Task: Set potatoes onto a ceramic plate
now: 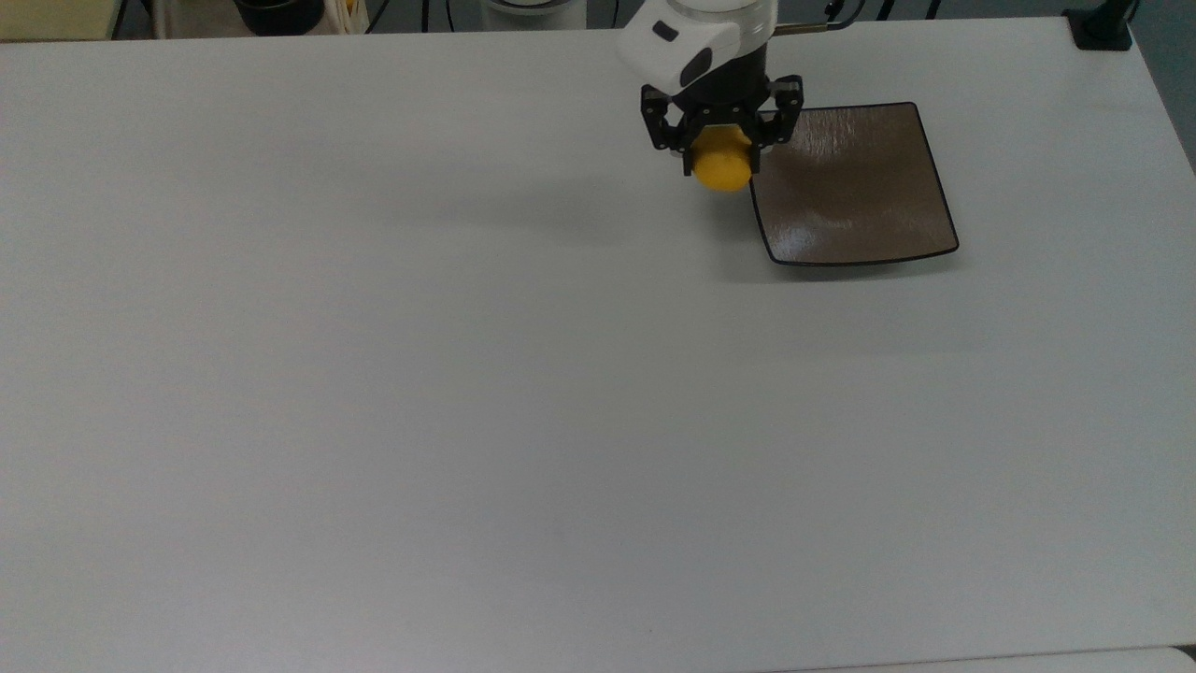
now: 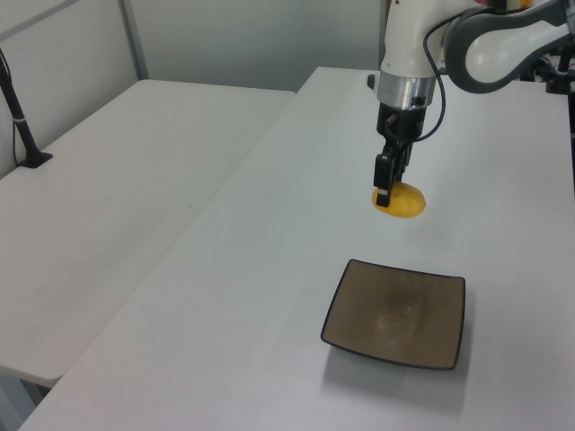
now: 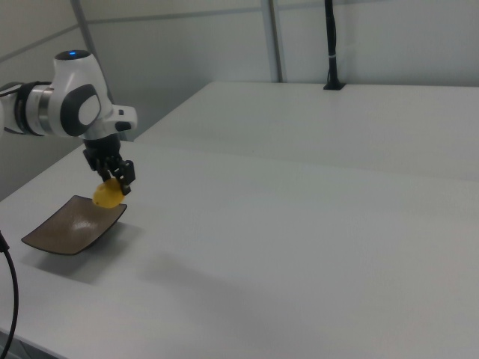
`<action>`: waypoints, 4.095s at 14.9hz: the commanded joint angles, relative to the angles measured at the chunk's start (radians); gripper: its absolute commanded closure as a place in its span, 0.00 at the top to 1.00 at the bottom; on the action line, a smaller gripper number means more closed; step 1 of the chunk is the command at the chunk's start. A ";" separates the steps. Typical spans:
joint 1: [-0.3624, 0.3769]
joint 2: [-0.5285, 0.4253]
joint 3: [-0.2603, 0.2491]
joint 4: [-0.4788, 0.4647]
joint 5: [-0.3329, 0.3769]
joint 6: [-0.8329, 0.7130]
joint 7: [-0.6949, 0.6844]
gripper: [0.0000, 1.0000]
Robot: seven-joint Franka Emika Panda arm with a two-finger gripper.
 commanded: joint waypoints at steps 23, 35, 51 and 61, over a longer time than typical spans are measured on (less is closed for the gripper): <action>0.046 0.027 0.080 0.069 -0.061 -0.152 0.067 1.00; 0.045 -0.094 -0.197 0.103 -0.224 -0.453 -0.070 1.00; 0.010 -0.177 -0.328 0.045 -0.096 -0.289 -0.177 1.00; -0.023 -0.201 -0.314 0.008 -0.063 -0.246 -0.179 1.00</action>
